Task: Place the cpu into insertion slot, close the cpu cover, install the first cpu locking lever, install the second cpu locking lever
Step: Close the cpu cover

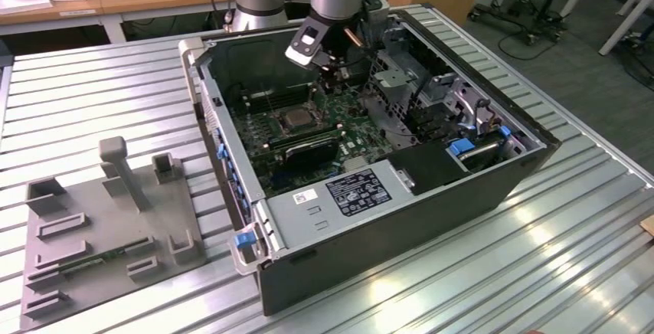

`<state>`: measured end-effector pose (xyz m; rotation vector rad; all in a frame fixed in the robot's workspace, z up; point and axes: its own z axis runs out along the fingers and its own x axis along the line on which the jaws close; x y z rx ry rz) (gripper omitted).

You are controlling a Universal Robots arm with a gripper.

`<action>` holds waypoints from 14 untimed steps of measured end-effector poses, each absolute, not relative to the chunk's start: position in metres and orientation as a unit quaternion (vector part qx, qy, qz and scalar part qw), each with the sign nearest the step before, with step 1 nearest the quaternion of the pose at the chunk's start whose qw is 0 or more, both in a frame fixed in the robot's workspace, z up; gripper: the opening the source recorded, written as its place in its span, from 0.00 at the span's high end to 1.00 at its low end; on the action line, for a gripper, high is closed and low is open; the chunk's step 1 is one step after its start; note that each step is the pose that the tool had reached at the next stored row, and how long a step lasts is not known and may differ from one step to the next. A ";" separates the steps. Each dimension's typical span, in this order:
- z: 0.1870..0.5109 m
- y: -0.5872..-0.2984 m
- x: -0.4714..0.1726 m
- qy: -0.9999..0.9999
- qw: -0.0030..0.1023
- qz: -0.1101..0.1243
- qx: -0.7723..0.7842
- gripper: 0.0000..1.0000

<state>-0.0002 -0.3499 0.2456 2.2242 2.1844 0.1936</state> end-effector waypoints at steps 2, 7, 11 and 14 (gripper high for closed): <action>0.245 -0.350 -0.015 0.699 0.011 0.064 0.712 0.89; 0.245 -0.350 -0.026 0.699 0.013 0.066 0.712 0.89; 0.244 -0.350 -0.027 0.699 0.006 0.059 0.712 0.89; 0.244 -0.350 -0.027 0.699 0.002 0.055 0.713 0.89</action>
